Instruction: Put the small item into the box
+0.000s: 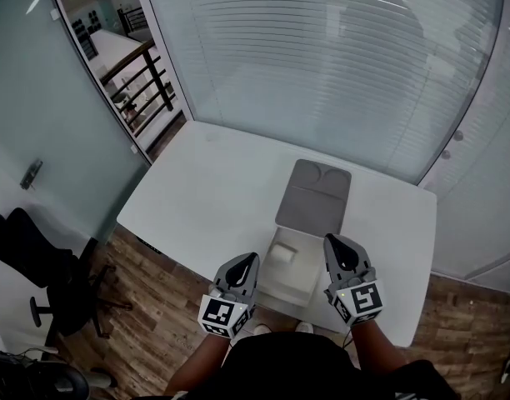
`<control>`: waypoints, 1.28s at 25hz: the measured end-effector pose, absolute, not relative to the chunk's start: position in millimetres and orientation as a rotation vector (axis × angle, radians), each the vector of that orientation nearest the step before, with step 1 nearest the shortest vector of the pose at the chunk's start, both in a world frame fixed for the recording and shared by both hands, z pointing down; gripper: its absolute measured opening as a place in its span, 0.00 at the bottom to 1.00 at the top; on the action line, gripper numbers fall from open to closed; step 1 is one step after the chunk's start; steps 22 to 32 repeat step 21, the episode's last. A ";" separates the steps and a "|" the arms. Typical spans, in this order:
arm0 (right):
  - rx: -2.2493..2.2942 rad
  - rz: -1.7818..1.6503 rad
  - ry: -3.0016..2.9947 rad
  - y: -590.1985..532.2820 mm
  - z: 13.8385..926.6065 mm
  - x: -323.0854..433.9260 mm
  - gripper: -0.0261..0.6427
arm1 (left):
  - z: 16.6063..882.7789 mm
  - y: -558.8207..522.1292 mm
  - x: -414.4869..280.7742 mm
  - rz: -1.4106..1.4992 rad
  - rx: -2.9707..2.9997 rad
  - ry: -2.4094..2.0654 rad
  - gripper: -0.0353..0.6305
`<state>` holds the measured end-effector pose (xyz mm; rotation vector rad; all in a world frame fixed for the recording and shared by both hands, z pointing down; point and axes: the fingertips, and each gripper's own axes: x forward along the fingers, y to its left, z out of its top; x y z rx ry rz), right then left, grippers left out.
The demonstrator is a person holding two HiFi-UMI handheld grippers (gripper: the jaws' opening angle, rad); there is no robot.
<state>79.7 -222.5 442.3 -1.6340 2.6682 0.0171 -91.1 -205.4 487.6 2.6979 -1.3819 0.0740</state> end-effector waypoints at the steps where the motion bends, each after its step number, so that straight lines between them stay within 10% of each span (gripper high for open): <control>1: -1.636 0.009 2.661 -221.7 441.4 79.9 0.04 | 488.0 -205.1 -91.0 0.074 2.697 -1.381 0.07; 32: -1.677 0.044 2.643 -212.4 446.5 89.8 0.04 | 484.7 -199.3 -76.6 0.103 2.764 -1.383 0.07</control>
